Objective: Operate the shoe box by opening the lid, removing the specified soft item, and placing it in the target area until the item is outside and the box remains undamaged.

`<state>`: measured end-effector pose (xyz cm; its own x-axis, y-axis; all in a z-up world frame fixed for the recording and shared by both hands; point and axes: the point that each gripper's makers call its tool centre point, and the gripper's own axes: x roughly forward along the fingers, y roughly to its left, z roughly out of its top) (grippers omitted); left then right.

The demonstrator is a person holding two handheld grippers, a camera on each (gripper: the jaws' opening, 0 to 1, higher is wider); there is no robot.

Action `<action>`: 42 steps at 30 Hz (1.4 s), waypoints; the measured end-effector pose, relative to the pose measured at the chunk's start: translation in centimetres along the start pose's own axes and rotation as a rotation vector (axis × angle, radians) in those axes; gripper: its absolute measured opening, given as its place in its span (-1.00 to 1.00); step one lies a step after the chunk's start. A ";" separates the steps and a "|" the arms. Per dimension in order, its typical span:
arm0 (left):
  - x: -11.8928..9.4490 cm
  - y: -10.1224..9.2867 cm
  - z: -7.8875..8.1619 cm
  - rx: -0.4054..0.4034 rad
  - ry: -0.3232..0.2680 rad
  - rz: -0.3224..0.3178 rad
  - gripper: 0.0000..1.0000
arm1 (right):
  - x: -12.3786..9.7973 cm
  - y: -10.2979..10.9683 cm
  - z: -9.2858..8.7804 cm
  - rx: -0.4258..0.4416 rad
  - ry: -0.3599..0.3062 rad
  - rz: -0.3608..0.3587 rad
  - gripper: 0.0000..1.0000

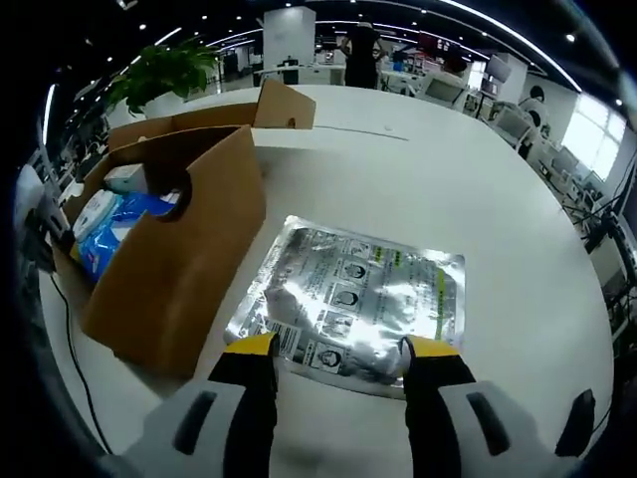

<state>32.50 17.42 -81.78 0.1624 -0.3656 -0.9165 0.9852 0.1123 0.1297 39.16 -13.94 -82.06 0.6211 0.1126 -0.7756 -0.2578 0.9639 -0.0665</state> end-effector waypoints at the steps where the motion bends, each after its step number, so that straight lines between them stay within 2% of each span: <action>1: 0.0 0.0 0.0 0.000 0.000 0.000 -0.93 | -0.1 0.1 0.1 0.000 -0.002 0.001 -0.03; 15: 0.0 0.0 0.0 0.000 0.000 0.001 -0.93 | 0.7 -0.6 1.2 -0.031 -0.010 0.039 -0.04; 29: 0.0 0.0 0.0 -0.002 -0.001 0.000 -0.94 | 1.5 -1.1 2.5 -0.027 -0.013 0.041 -0.04; 42: 0.0 0.0 0.0 -0.004 0.000 0.000 -0.94 | 2.5 -1.8 4.1 -0.023 0.034 0.039 -0.04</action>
<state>32.50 17.41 -81.81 0.1625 -0.3660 -0.9163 0.9849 0.1160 0.1284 44.19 -14.36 -81.37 0.5849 0.1410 -0.7988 -0.2984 0.9531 -0.0503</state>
